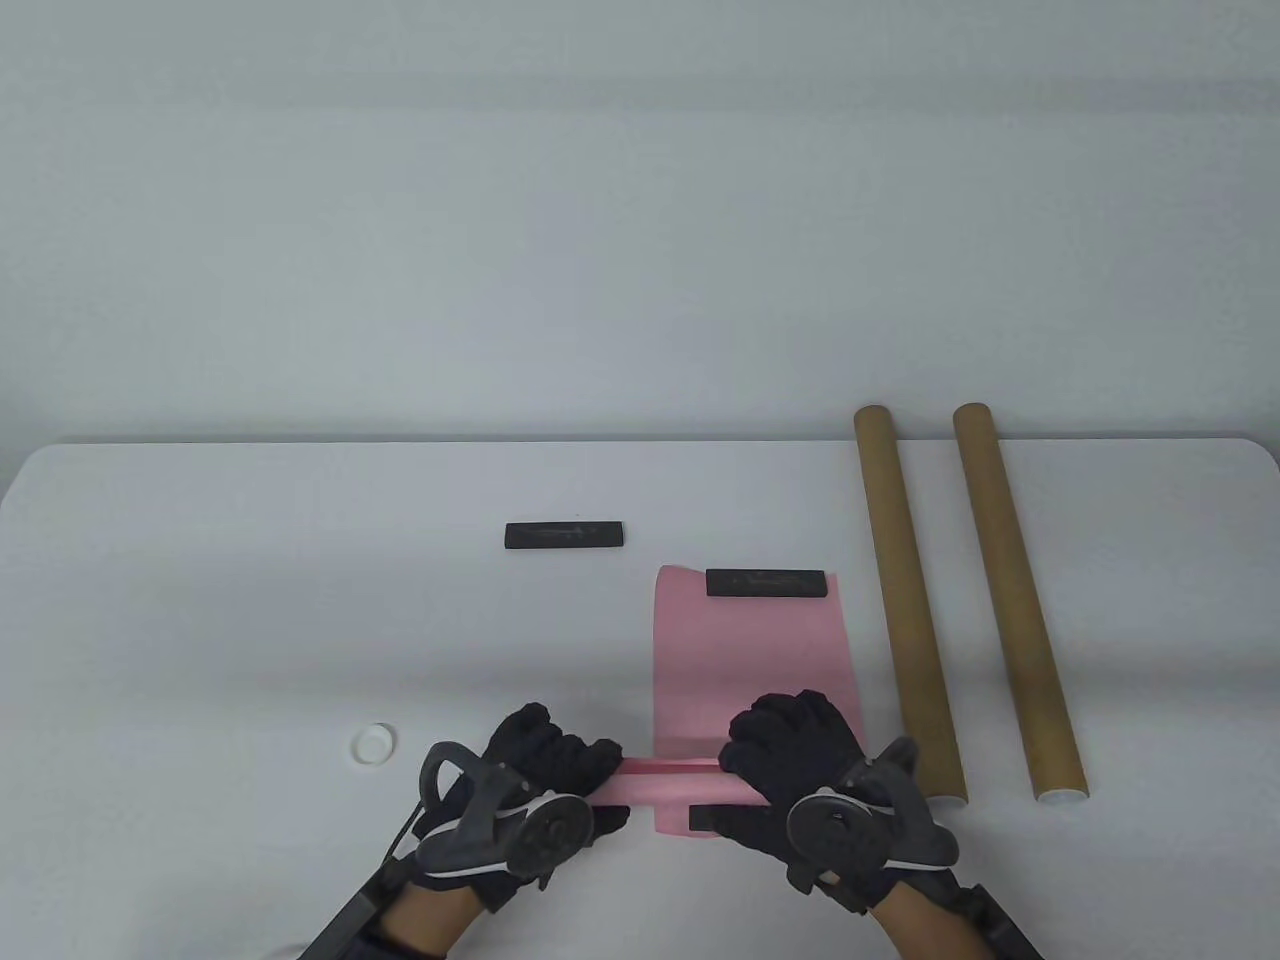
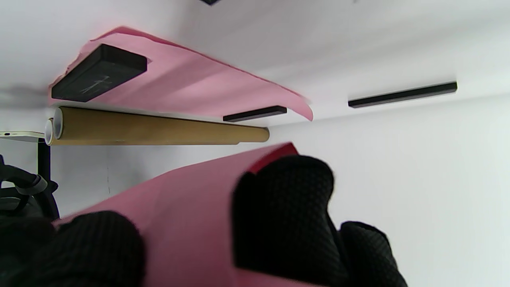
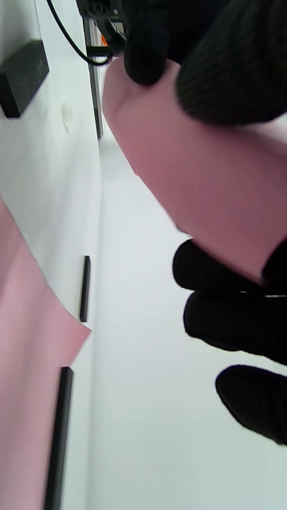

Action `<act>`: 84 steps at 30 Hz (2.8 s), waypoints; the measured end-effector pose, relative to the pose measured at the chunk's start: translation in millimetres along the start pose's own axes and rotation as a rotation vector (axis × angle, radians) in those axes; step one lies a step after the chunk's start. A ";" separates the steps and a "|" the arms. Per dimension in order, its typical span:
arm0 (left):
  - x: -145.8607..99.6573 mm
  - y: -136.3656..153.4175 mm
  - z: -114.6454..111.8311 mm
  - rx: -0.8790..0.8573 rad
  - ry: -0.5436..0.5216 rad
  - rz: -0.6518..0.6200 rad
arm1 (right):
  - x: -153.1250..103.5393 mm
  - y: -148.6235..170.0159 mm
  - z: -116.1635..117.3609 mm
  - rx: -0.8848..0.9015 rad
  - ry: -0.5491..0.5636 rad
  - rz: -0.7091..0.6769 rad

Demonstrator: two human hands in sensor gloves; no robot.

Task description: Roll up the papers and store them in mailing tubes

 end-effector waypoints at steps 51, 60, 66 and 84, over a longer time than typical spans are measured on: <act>-2.0 -4.9 1.9 0.096 -0.039 -0.025 | 2.5 -11.0 0.6 0.053 -0.055 -0.073; -0.8 -1.7 1.7 -0.004 0.003 0.000 | 0.5 -11.9 -5.0 0.080 -0.004 -0.093; -0.9 -16.3 1.4 0.038 -0.003 -0.045 | 2.1 -23.9 -9.2 -0.053 0.015 -0.115; 1.7 18.6 9.2 -0.235 -0.025 0.150 | -0.3 -32.8 -32.5 -0.180 0.182 -0.043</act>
Point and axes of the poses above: the tracker on the back of each hand, its own y axis roughly to the little-finger side, its own x axis roughly from the wrist to the fingertips, z = x × y, the point moved 3 cm from there along x, roughly from the wrist to the fingertips, and after that the axes turned 4 degrees about -x, right-handed, at the moved point
